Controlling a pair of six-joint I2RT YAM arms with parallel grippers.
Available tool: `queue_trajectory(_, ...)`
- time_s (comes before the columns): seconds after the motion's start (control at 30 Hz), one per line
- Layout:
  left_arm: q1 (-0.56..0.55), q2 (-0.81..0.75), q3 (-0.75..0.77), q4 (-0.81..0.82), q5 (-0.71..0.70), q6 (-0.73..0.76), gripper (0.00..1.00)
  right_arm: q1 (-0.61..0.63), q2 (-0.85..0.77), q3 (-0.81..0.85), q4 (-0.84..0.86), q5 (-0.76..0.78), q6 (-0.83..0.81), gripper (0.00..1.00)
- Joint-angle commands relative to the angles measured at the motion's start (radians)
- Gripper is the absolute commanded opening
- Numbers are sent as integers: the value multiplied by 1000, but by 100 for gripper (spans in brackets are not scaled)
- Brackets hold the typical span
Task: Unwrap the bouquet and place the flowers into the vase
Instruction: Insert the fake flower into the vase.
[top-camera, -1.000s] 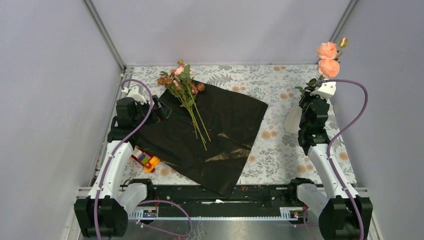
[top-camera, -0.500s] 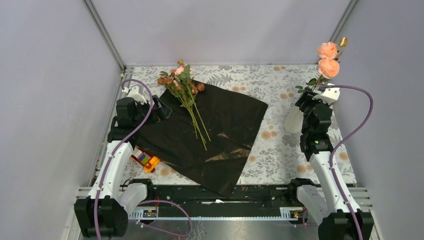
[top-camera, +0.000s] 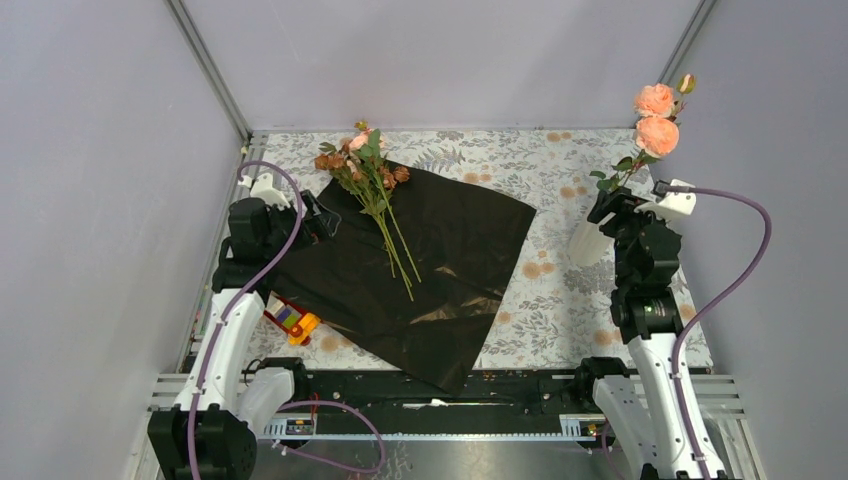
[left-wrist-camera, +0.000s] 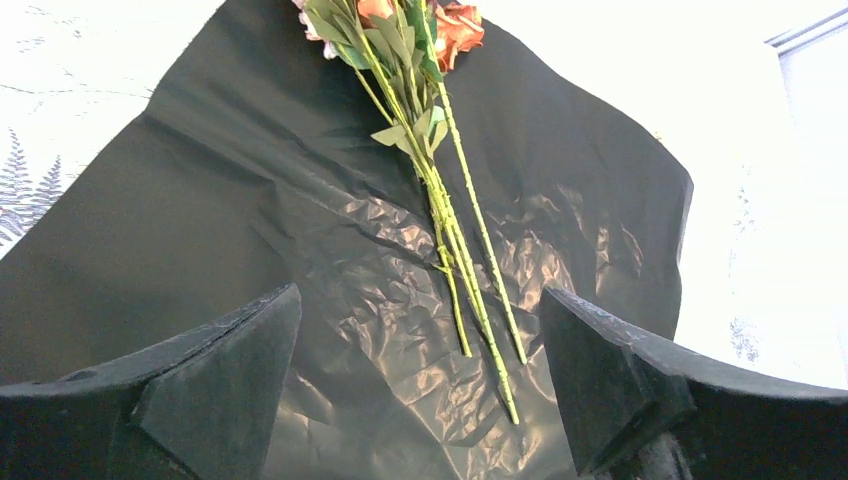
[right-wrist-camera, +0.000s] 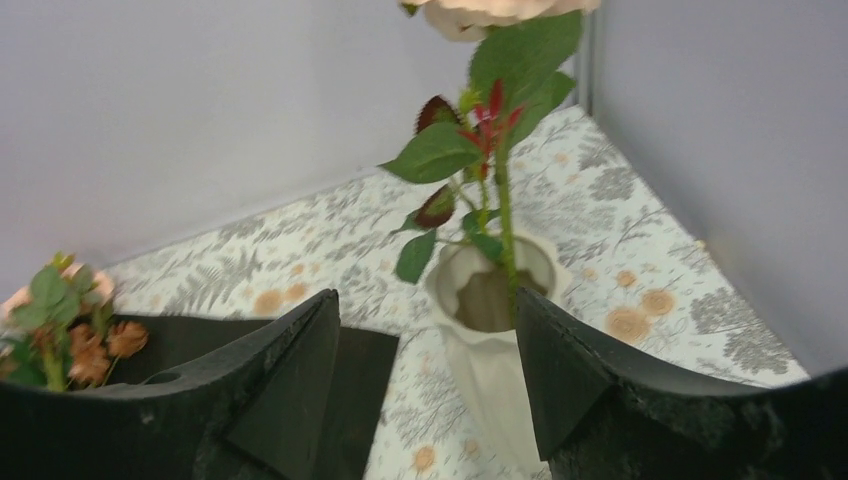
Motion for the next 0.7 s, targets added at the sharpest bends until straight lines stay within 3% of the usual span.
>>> queue_trajectory(0.0, 5, -70, -19, 68, -57, -12, 97, -1, 4, 140, -187, -111, 59, 71)
queue_trajectory(0.17, 4, -50, -10, 50, -51, -13, 97, 32, 41, 274, -395, -244, 124, 69)
queue_trajectory(0.3, 4, -33, 12, 36, -11, 1, 97, 193, 126, 382, -524, -209, 112, 69)
queue_trajectory(0.43, 4, 26, 116, -38, 26, 44, 97, 351, 304, 509, -594, -202, 108, 69)
queue_trajectory(0.67, 6, 25, 141, -54, -36, 61, 97, 526, 713, 710, -567, -245, 113, 67)
